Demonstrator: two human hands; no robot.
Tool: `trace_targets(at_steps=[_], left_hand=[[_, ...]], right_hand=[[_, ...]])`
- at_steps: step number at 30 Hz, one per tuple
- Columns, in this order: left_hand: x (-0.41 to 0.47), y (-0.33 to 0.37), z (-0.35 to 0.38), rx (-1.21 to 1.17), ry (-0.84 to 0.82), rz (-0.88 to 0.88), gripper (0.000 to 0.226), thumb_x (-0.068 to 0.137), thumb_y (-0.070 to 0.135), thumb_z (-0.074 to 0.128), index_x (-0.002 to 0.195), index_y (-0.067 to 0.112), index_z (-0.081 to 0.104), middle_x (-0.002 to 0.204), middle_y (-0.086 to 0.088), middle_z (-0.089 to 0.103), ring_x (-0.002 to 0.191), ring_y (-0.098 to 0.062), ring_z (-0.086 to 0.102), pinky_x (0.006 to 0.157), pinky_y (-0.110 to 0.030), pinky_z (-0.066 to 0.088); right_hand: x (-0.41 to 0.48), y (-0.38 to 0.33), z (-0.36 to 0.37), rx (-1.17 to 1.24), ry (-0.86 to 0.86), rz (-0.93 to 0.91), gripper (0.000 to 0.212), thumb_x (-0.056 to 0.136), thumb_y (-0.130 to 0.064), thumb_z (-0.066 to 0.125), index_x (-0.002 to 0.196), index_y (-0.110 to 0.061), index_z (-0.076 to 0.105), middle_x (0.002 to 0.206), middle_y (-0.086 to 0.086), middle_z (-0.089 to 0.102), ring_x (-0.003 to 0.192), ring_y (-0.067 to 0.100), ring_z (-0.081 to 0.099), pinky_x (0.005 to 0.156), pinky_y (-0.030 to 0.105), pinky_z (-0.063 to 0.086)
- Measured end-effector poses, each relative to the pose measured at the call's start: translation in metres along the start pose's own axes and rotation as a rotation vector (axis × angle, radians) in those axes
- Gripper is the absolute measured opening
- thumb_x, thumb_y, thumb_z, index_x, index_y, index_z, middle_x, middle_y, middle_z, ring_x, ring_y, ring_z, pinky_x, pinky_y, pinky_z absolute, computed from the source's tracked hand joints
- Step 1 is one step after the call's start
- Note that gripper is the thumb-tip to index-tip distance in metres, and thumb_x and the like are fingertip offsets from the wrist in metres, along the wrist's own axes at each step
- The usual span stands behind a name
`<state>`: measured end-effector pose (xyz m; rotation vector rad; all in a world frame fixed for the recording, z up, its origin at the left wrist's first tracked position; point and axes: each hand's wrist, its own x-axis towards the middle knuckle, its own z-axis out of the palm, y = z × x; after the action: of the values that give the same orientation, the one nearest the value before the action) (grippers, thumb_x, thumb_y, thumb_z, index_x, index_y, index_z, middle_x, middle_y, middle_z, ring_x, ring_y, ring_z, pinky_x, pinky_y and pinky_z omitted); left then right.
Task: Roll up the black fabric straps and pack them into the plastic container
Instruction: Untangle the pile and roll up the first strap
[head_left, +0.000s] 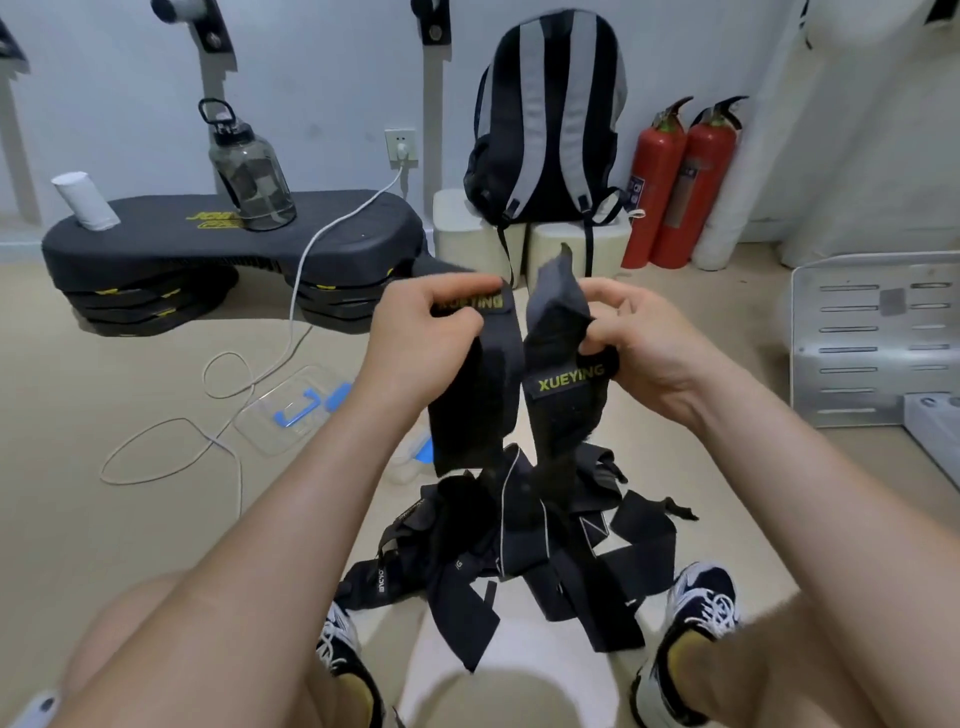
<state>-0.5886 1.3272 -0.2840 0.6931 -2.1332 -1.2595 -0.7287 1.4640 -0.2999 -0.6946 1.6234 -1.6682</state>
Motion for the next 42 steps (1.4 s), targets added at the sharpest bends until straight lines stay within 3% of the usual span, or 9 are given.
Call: trace_targets(at_steps=[3, 6, 13, 18, 21, 25, 28, 32, 42], left_hand=[[-0.002, 0.001, 0.004, 0.03, -0.103, -0.064, 0.02, 0.092, 0.03, 0.063, 0.084, 0.025, 0.08, 0.077, 0.018, 0.069, 0.074, 0.0, 0.062, 0.075, -0.022, 0.048], [-0.004, -0.001, 0.003, 0.063, -0.246, -0.036, 0.045, 0.092, 0.053, 0.058, 0.072, 0.016, 0.073, 0.059, 0.001, 0.052, 0.059, -0.009, 0.047, 0.062, -0.025, 0.038], [-0.008, -0.007, 0.02, 0.026, -0.038, -0.021, 0.037, 0.081, 0.032, 0.078, 0.055, 0.009, 0.063, 0.048, 0.006, 0.046, 0.05, -0.009, 0.039, 0.054, -0.027, 0.031], [-0.005, -0.006, 0.02, 0.017, 0.011, 0.077, 0.034, 0.082, 0.029, 0.078, 0.052, 0.019, 0.064, 0.046, 0.012, 0.052, 0.049, -0.005, 0.044, 0.053, -0.023, 0.036], [-0.004, -0.01, 0.02, 0.083, 0.021, 0.133, 0.028, 0.082, 0.03, 0.077, 0.059, 0.016, 0.068, 0.053, 0.006, 0.061, 0.055, -0.012, 0.054, 0.056, -0.029, 0.043], [-0.003, -0.012, 0.018, 0.067, 0.074, 0.155, 0.036, 0.083, 0.028, 0.077, 0.051, 0.023, 0.059, 0.046, 0.012, 0.051, 0.05, -0.004, 0.043, 0.052, -0.023, 0.033], [-0.002, -0.013, 0.018, -0.063, 0.137, 0.095, 0.028, 0.082, 0.025, 0.076, 0.057, 0.021, 0.067, 0.052, 0.008, 0.058, 0.055, -0.005, 0.048, 0.056, -0.028, 0.038], [0.001, -0.011, 0.014, -0.289, 0.172, -0.033, 0.013, 0.087, 0.012, 0.072, 0.086, 0.024, 0.078, 0.083, 0.012, 0.076, 0.082, -0.003, 0.069, 0.079, -0.023, 0.053], [0.006, -0.011, 0.006, -0.475, 0.016, -0.17, 0.064, 0.086, -0.021, 0.052, 0.132, 0.023, 0.06, 0.114, 0.002, 0.069, 0.098, -0.01, 0.069, 0.084, -0.025, 0.057]], right_hand=[[-0.001, 0.003, 0.008, -0.034, -0.008, -0.021, 0.044, 0.067, 0.014, 0.044, 0.09, -0.012, 0.072, 0.08, 0.009, 0.068, 0.077, 0.022, 0.062, 0.07, 0.031, 0.05], [-0.001, 0.002, 0.009, -0.058, -0.022, -0.04, 0.045, 0.075, 0.017, 0.041, 0.09, -0.011, 0.073, 0.084, 0.011, 0.07, 0.08, 0.023, 0.064, 0.074, 0.031, 0.051], [-0.008, -0.004, 0.01, -0.075, -0.153, 0.001, 0.007, 0.091, -0.008, 0.064, 0.086, -0.01, 0.069, 0.077, 0.004, 0.072, 0.07, 0.014, 0.069, 0.064, 0.023, 0.054], [-0.007, -0.007, 0.01, -0.084, 0.024, -0.089, 0.02, 0.091, -0.005, 0.066, 0.078, -0.013, 0.055, 0.074, 0.011, 0.069, 0.063, 0.017, 0.068, 0.058, 0.026, 0.054], [-0.007, -0.005, 0.012, -0.373, 0.173, -0.262, 0.024, 0.093, -0.009, 0.067, 0.077, -0.017, 0.051, 0.065, 0.01, 0.061, 0.063, 0.019, 0.058, 0.059, 0.024, 0.047], [-0.01, -0.011, 0.006, -0.249, -0.033, -0.083, 0.025, 0.088, -0.019, 0.073, 0.106, -0.01, 0.059, 0.087, 0.013, 0.075, 0.081, 0.026, 0.072, 0.075, 0.035, 0.058], [-0.012, -0.001, 0.009, -0.328, -0.229, 0.046, 0.013, 0.092, -0.017, 0.068, 0.103, -0.011, 0.069, 0.091, 0.006, 0.076, 0.084, 0.019, 0.072, 0.079, 0.034, 0.058], [-0.012, -0.001, 0.011, -0.382, -0.208, -0.024, 0.01, 0.097, -0.014, 0.062, 0.092, -0.01, 0.07, 0.083, 0.001, 0.071, 0.078, 0.014, 0.068, 0.077, 0.031, 0.055], [-0.014, -0.005, 0.015, 0.14, -0.187, 0.068, 0.02, 0.093, -0.024, 0.059, 0.102, -0.01, 0.07, 0.097, 0.007, 0.074, 0.087, 0.019, 0.07, 0.079, 0.028, 0.056]])
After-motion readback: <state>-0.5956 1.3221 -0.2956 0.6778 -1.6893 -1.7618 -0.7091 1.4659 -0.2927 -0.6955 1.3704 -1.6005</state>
